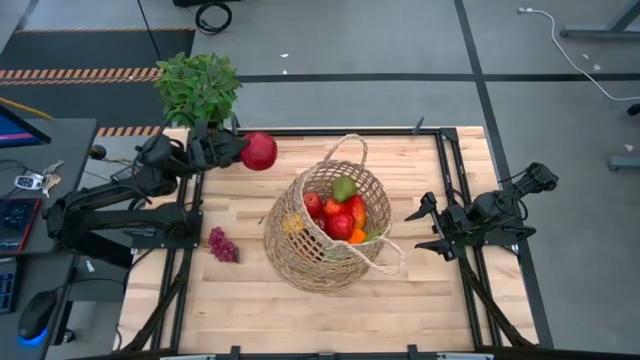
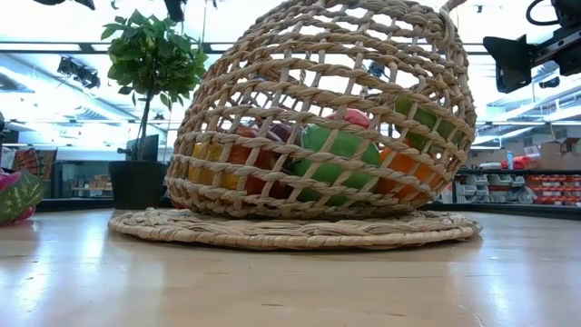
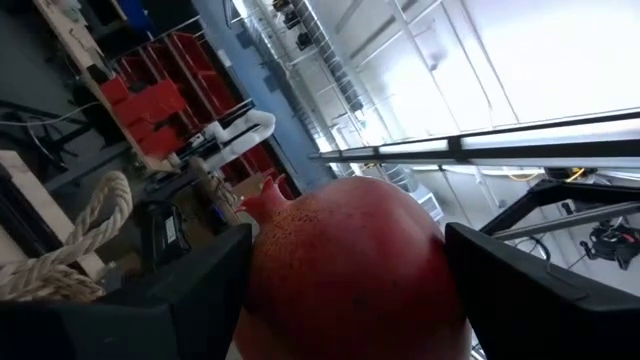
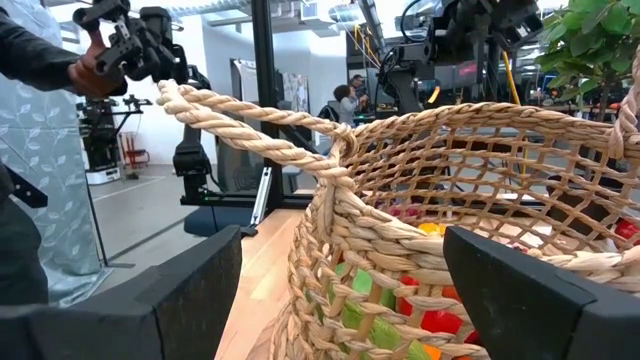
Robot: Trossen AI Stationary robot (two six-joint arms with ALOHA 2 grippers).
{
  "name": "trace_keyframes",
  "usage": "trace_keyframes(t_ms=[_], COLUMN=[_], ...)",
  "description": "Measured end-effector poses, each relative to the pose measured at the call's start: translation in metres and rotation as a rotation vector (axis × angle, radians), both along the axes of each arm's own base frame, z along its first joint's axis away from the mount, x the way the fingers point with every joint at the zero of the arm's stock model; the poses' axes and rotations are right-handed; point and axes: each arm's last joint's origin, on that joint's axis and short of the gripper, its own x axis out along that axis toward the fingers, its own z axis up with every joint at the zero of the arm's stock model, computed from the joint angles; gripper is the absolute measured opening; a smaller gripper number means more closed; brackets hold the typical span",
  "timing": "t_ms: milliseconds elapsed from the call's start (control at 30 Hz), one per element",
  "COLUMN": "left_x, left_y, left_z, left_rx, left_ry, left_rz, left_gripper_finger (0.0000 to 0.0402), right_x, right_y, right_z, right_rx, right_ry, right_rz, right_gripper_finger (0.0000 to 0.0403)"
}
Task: Build produce basket
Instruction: Put the red pomegranate into the brown basket
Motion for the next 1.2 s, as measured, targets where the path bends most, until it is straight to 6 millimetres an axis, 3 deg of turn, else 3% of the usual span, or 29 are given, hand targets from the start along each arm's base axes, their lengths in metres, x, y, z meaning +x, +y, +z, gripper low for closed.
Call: trace_keyframes(t_ms=[267,400,633,933,1200], left_x=[0.005,0.016,0.044,0.092,0.122], left_y=[-0.011,-0.018,-0.03,-0.048,-0.061], left_z=[0.013,0.036,0.073,0.098,0.095], left_rx=[0.064,0.152,0.359,0.828,1.252], left_ry=[-0.045,-0.017,0.201,0.23,0.206], left_rz=[-0.033,-0.046,-0.063,-0.018,0.064], left_gripper_finger=[0.032,0.032,0.032,0.0323,0.0323], right_x=[0.0,0.0,0.0,0.0,0.0], right_y=[0.0,0.0,0.0,0.0,0.0], right_z=[0.0,0.0,0.0,0.0,0.0], right_rx=[0.0,0.0,0.0,0.0,0.001], right_ry=[-0.001,0.0,0.0,0.0,-0.002], right_rz=[0.0,0.0,0.0,0.0,0.0], right_gripper_finger=[0.035,0.035,0.035,0.035,0.035])
